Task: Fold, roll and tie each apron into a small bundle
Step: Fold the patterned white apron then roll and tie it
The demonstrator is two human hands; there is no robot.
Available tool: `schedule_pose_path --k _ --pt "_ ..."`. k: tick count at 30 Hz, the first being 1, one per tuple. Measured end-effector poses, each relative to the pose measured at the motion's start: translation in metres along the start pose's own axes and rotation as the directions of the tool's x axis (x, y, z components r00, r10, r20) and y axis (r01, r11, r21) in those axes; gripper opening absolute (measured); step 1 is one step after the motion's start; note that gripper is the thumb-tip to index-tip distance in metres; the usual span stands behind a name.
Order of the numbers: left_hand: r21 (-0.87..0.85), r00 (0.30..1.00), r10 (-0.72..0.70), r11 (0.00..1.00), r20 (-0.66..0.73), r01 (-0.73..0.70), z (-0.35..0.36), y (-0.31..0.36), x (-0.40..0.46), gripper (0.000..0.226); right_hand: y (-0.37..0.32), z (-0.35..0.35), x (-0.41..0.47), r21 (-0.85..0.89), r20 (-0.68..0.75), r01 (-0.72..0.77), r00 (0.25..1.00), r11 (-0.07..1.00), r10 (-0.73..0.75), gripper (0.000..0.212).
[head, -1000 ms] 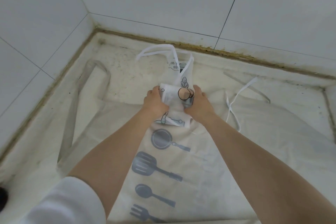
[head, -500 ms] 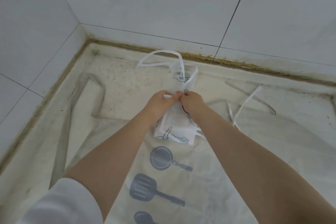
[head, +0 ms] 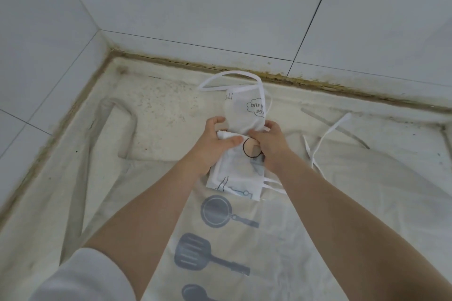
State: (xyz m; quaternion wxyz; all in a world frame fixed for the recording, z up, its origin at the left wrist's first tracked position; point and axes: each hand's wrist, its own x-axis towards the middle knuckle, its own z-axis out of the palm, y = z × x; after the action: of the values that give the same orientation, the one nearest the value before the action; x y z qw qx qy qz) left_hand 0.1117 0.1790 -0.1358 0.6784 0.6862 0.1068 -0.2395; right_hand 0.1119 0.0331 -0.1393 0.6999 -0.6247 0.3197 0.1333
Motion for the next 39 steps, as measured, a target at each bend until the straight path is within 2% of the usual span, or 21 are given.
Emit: schedule_pose_path --k 1,2,4,7,9,11,14,16,18,20,23,25,28,30,32,33,35,36,37,39 --pt "-0.001 1.0 -0.016 1.0 0.005 0.016 -0.002 0.0 0.0 0.066 0.0 -0.001 0.0 0.035 0.038 0.003 0.999 0.999 -0.004 0.048" --pt "0.008 0.999 -0.029 1.0 0.028 0.028 -0.004 0.001 -0.001 0.07 0.001 -0.002 -0.001 0.048 0.085 -0.002 0.996 0.999 -0.002 0.056" --pt "0.081 0.994 -0.019 0.997 0.111 0.01 -0.009 0.005 -0.004 0.052 0.001 -0.005 -0.004 0.036 0.169 0.01 0.985 0.999 -0.016 0.057" --pt "0.23 0.987 0.032 0.971 0.158 -0.068 -0.01 0.013 -0.015 0.037 -0.013 -0.01 -0.016 0.003 0.311 0.095 0.946 0.996 -0.091 0.04" --pt "0.248 0.991 0.092 0.962 0.101 -0.115 -0.009 0.014 -0.019 0.035 -0.023 -0.01 -0.025 -0.042 0.362 0.178 0.92 0.983 -0.151 0.036" --pt "0.222 0.988 0.153 0.962 0.028 -0.155 -0.005 0.016 -0.025 0.033 -0.031 -0.006 -0.037 -0.117 0.325 0.268 0.92 0.956 -0.218 0.04" --pt "0.201 0.978 0.197 0.963 -0.071 -0.179 0.002 0.021 -0.036 0.026 -0.037 -0.004 -0.057 -0.082 0.299 0.376 0.893 0.923 -0.337 0.032" --pt "0.265 0.968 0.215 0.948 -0.127 -0.176 0.005 0.022 -0.047 0.022 -0.041 -0.006 -0.076 -0.04 0.312 0.433 0.861 0.9 -0.401 0.023" --pt "0.383 0.956 0.216 0.915 -0.197 -0.128 0.007 0.018 -0.057 0.02 -0.047 -0.011 -0.095 -0.076 0.308 0.471 0.85 0.879 -0.428 0.012" --pt "0.363 0.933 0.177 0.93 -0.313 -0.055 0.007 0.012 -0.069 0.018 -0.049 -0.015 -0.112 -0.159 0.338 0.468 0.853 0.869 -0.398 0.019" --pt "0.218 0.882 0.105 0.976 -0.46 -0.002 0.005 0.003 -0.08 0.023 -0.042 -0.021 -0.125 -0.285 0.416 0.398 0.871 0.872 -0.262 0.039" --pt "0.205 0.852 0.13 0.978 -0.506 -0.028 0.005 -0.005 -0.085 0.03 -0.029 -0.027 -0.128 -0.336 0.389 0.356 0.896 0.872 -0.215 0.04" --pt "0.179 0.786 0.159 0.982 -0.598 -0.062 0.007 -0.016 -0.096 0.044 -0.003 -0.035 -0.137 -0.39 0.314 0.356 0.918 0.849 -0.241 0.035" --pt "0.215 0.756 0.205 0.973 -0.622 -0.086 0.007 -0.029 -0.099 0.048 0.018 -0.038 -0.137 -0.401 0.223 0.265 0.957 0.877 -0.187 0.04" --pt "0.428 0.783 0.325 0.9 -0.531 -0.083 0.003 -0.045 -0.102 0.053 0.04 -0.039 -0.134 -0.353 0.177 0.153 0.98 0.923 -0.095 0.038" --pt "0.578 0.82 0.357 0.815 -0.448 -0.039 0.001 -0.052 -0.105 0.058 0.05 -0.04 -0.134 -0.351 0.168 0.122 0.984 0.928 -0.065 0.037" --pt "0.845 0.879 0.385 0.534 -0.279 0.034 -0.002 -0.064 -0.108 0.067 0.07 -0.041 -0.13 -0.387 0.148 0.107 0.988 0.916 -0.053 0.036" --pt "0.888 0.89 0.402 0.459 -0.213 0.005 -0.004 -0.066 -0.11 0.07 0.076 -0.041 -0.13 -0.397 0.143 0.123 0.987 0.91 -0.071 0.035" --pt "0.894 0.887 0.434 0.445 -0.158 -0.058 -0.003 -0.067 -0.112 0.072 0.079 -0.041 -0.129 -0.403 0.148 0.143 0.985 0.904 -0.09 0.035" --pt "0.842 0.864 0.497 0.497 -0.076 -0.211 -0.006 -0.065 -0.112 0.074 0.082 -0.042 -0.127 -0.422 0.176 0.189 0.976 0.887 -0.124 0.032"
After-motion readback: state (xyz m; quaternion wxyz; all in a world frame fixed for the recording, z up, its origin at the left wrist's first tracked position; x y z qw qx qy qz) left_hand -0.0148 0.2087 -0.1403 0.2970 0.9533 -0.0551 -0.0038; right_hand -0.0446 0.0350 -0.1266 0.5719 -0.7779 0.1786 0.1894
